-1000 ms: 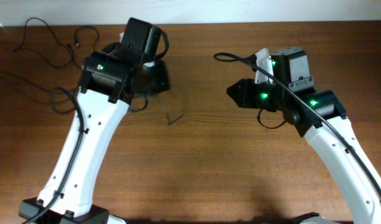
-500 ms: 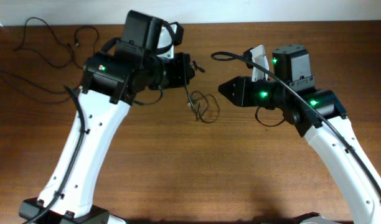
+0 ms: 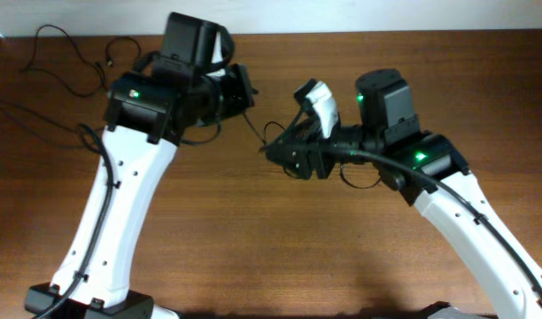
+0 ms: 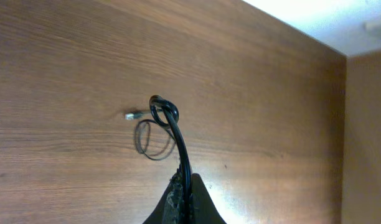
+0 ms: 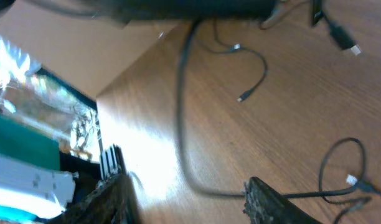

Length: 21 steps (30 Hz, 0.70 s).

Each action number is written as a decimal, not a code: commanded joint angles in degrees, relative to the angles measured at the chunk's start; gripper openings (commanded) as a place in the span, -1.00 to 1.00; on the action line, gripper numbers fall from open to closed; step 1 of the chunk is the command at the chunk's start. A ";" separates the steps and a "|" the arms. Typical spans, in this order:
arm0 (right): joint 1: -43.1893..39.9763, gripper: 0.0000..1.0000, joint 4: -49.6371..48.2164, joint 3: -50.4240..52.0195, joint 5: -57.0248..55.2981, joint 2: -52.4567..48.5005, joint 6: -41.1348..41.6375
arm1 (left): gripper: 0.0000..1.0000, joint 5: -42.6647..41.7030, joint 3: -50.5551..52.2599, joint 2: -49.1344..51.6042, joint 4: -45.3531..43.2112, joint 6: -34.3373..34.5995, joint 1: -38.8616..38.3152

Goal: Untangle cables

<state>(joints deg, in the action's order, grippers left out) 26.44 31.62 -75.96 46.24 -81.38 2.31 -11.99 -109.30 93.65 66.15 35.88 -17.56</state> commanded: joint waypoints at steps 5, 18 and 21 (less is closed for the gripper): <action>7.37 0.28 -6.82 -0.44 -10.97 -5.18 -6.36 | -1.00 -16.55 -0.26 0.15 -0.55 1.53 4.96; 7.19 -0.92 -9.40 -0.94 -16.11 -1.64 14.12 | -0.03 16.33 -0.26 0.15 2.71 0.35 4.98; 6.29 -0.92 -9.38 -1.22 -15.87 1.84 18.82 | 0.47 16.33 -0.26 0.15 2.67 0.35 4.98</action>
<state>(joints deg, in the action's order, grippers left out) 33.41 22.31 -75.96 30.61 -83.70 15.27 0.80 -109.30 93.65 68.75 36.69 -12.99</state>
